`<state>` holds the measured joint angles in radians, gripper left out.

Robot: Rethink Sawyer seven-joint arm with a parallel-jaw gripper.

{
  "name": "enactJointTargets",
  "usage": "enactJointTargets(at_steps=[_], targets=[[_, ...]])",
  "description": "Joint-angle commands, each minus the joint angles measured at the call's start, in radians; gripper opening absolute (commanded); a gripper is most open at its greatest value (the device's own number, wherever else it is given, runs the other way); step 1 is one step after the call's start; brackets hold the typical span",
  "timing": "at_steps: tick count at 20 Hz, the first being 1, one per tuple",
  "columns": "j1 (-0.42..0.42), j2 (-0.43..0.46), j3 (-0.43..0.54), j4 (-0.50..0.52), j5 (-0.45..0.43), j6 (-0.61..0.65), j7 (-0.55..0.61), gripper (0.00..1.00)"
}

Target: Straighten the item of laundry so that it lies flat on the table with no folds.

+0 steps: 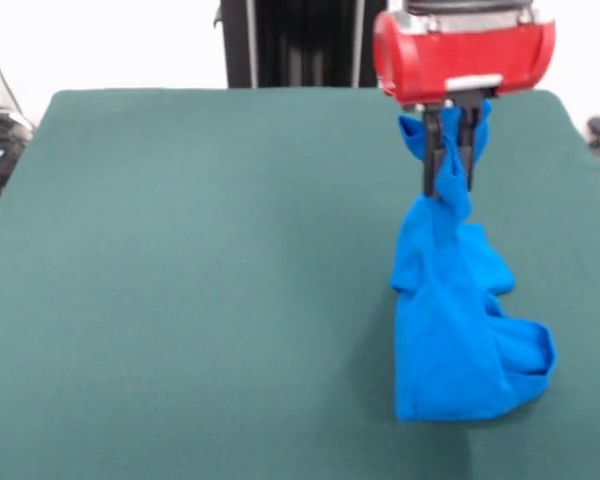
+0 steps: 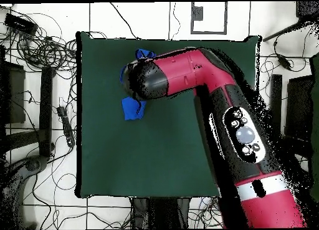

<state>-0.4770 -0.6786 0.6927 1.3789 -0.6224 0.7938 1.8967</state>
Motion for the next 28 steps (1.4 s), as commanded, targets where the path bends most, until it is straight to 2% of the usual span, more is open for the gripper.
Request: enactJointTargets(at_steps=[1,6,10,22,28], targets=[[-0.064,0.022,0.089,0.097,0.064,0.101,-0.308,0.0],[-0.135,0.068,0.108,0.079,0.05,0.106,-0.392,0.0],[-0.161,0.091,0.124,0.059,0.04,0.125,-0.415,0.0],[-0.155,0.102,0.125,0.03,0.033,0.157,-0.416,0.0],[-0.199,0.09,0.153,0.101,0.052,0.085,-0.406,0.0]])
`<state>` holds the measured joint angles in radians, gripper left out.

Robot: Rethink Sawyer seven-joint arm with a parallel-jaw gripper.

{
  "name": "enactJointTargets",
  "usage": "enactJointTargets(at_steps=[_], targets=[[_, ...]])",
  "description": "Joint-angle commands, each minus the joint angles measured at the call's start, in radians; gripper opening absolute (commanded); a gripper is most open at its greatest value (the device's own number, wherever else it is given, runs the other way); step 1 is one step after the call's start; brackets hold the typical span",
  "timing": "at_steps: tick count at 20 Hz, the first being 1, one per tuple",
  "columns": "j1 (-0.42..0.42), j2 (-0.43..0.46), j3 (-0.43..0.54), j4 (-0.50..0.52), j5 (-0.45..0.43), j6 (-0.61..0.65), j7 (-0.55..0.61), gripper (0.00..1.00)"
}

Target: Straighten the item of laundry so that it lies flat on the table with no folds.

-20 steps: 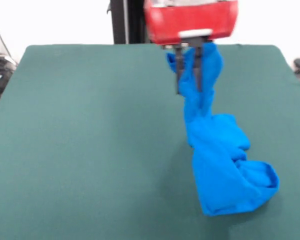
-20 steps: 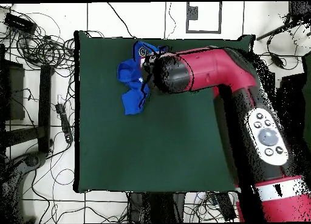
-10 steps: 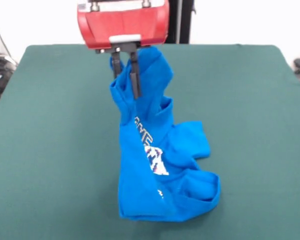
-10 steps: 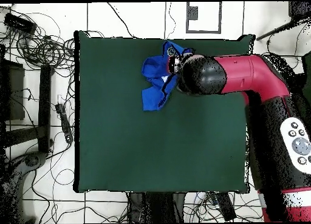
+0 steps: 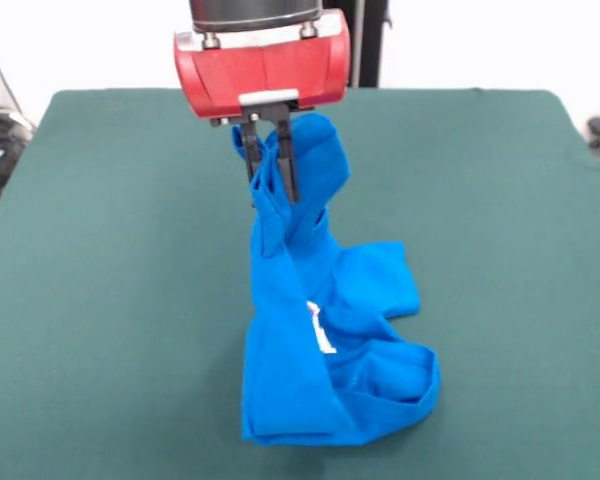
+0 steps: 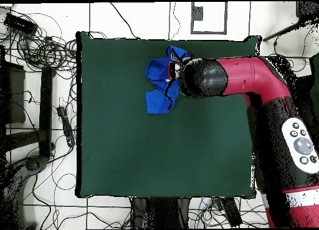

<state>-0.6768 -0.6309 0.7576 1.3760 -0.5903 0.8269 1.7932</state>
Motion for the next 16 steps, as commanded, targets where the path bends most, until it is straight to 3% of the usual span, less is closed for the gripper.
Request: enactJointTargets(at_steps=[1,16], targets=[[-0.005,0.041,0.091,0.111,0.021,0.049,-0.305,0.0],[-0.07,-0.059,0.053,0.228,-0.026,0.044,-0.256,0.0]])
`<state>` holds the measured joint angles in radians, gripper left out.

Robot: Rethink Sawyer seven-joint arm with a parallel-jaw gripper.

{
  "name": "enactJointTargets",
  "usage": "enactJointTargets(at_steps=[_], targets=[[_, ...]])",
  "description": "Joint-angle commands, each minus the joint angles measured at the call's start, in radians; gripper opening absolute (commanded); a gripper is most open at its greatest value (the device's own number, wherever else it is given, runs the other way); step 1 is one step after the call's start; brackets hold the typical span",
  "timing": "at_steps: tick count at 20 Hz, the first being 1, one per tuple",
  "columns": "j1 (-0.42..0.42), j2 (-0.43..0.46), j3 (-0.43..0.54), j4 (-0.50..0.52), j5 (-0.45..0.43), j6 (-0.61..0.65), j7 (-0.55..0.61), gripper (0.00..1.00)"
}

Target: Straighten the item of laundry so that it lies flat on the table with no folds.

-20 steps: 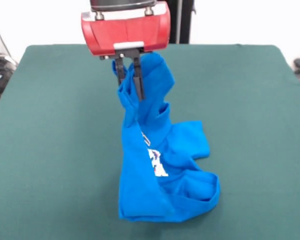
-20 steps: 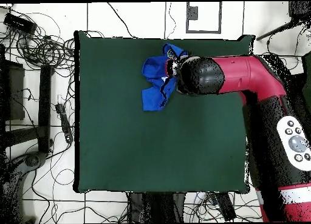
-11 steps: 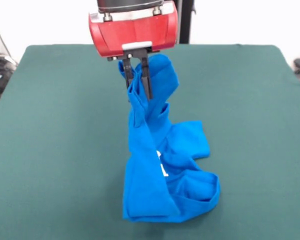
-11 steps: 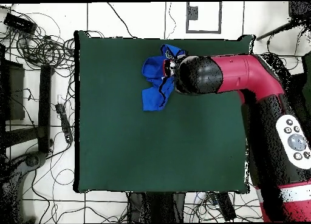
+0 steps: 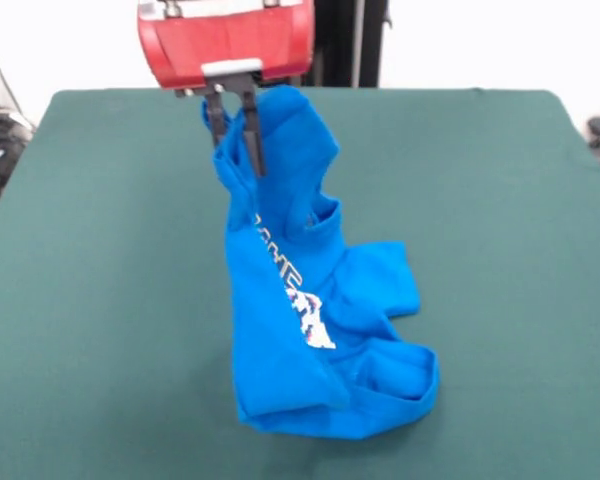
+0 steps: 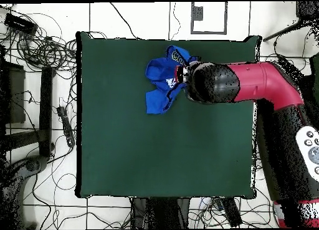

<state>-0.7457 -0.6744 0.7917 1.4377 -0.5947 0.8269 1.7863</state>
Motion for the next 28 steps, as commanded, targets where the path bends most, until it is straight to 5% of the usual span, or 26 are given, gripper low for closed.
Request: enactJointTargets(at_steps=[1,28], targets=[[0.0,-0.016,0.015,0.166,-0.024,0.047,-0.243,0.0],[-0.069,0.106,0.066,0.161,-0.075,-0.015,-0.289,0.0]])
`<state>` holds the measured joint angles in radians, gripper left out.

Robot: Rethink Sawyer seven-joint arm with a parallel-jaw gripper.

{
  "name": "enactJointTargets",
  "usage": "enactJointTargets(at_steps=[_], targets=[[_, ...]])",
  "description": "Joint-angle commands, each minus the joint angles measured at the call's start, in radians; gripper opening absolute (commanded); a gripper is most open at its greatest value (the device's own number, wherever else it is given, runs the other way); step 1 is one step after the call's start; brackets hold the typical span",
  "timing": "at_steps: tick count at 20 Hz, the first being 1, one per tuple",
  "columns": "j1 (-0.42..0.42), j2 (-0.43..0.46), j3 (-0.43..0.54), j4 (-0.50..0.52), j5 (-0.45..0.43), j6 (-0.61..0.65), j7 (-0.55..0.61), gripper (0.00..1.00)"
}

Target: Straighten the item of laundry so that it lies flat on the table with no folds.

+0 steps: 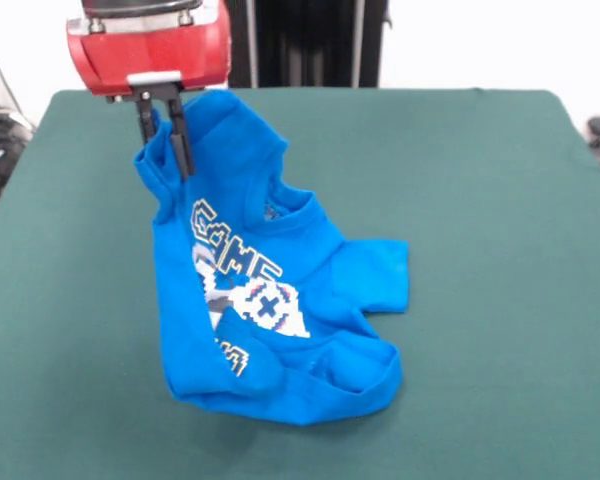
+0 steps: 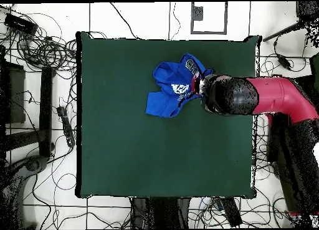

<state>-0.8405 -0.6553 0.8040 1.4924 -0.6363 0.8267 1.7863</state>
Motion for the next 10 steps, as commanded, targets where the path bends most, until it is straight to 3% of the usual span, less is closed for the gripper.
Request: enactJointTargets(at_steps=[1,10], targets=[[0.027,0.09,0.057,0.102,-0.037,-0.008,-0.3,0.0],[-0.008,0.167,0.131,0.091,-0.032,-0.018,-0.393,0.0]])
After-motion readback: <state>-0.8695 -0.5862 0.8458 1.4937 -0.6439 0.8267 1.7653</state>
